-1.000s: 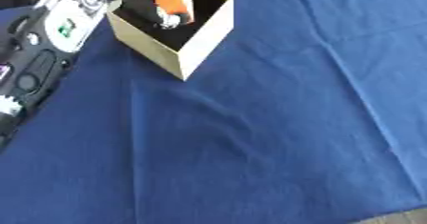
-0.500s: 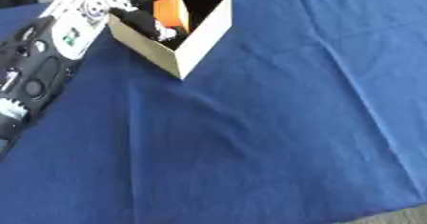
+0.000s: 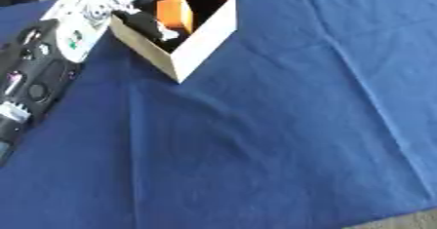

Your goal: Pick up objects on the table and place them in the box.

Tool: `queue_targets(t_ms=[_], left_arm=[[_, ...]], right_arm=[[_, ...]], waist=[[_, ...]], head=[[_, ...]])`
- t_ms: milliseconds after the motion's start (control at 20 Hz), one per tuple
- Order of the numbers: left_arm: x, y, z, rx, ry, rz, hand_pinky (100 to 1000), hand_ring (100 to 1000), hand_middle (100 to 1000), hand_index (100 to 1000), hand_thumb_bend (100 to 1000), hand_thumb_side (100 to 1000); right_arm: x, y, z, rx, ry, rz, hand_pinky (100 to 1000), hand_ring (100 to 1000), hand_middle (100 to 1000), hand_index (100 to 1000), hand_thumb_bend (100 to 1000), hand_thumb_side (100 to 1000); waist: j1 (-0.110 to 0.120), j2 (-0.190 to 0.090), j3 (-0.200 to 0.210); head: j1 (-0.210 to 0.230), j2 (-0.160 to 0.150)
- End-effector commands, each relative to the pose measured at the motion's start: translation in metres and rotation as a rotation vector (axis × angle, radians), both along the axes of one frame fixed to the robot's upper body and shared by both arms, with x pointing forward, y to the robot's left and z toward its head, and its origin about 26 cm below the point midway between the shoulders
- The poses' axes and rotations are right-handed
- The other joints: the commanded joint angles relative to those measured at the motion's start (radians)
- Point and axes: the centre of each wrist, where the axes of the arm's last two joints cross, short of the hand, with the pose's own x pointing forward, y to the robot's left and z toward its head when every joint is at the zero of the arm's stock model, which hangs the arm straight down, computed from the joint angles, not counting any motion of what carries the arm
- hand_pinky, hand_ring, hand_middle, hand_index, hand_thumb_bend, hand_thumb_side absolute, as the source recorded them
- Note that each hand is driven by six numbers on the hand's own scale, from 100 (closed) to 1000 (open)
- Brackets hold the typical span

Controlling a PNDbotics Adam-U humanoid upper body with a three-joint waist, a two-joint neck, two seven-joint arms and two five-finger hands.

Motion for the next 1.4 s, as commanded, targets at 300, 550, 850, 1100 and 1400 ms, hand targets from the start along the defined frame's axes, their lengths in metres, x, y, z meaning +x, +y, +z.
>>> queue_targets(t_ms=[300,550,850,1100,1400], left_arm=[[-0.006,0.004,0.027,-0.049,-0.072,-0.002,550,762,803,890,578,560],[-0.013,0.001,0.038,-0.11,-0.104,-0.028,519,737,777,852,465,546],[-0.037,0.002,0.071,-0.197,-0.236,-0.13,484,699,748,818,341,529],[-0.06,0.027,0.09,-0.288,-0.389,-0.214,470,683,745,806,324,496],[-0.085,0.076,0.087,-0.401,-0.526,-0.234,457,670,735,785,321,477]], right_arm=[[-0.004,-0.002,0.005,0.007,-0.014,0.0,789,715,643,754,100,813],[-0.004,-0.003,0.004,0.01,-0.008,-0.003,789,716,645,755,100,811],[-0.004,-0.005,0.003,0.008,-0.005,-0.015,791,719,648,755,100,802],[-0.004,-0.008,0.002,0.002,-0.004,-0.03,793,722,651,756,100,796],[-0.005,-0.009,0.003,-0.006,-0.012,-0.039,794,725,654,757,100,787]], waist=[[-0.004,-0.023,0.0],[-0.008,-0.031,0.006],[-0.017,-0.049,0.032],[-0.028,-0.069,0.063],[-0.041,-0.086,0.102]], head=[[0.002,-0.009],[0.0,-0.003],[-0.009,0.021],[-0.028,0.041],[-0.055,0.047]])
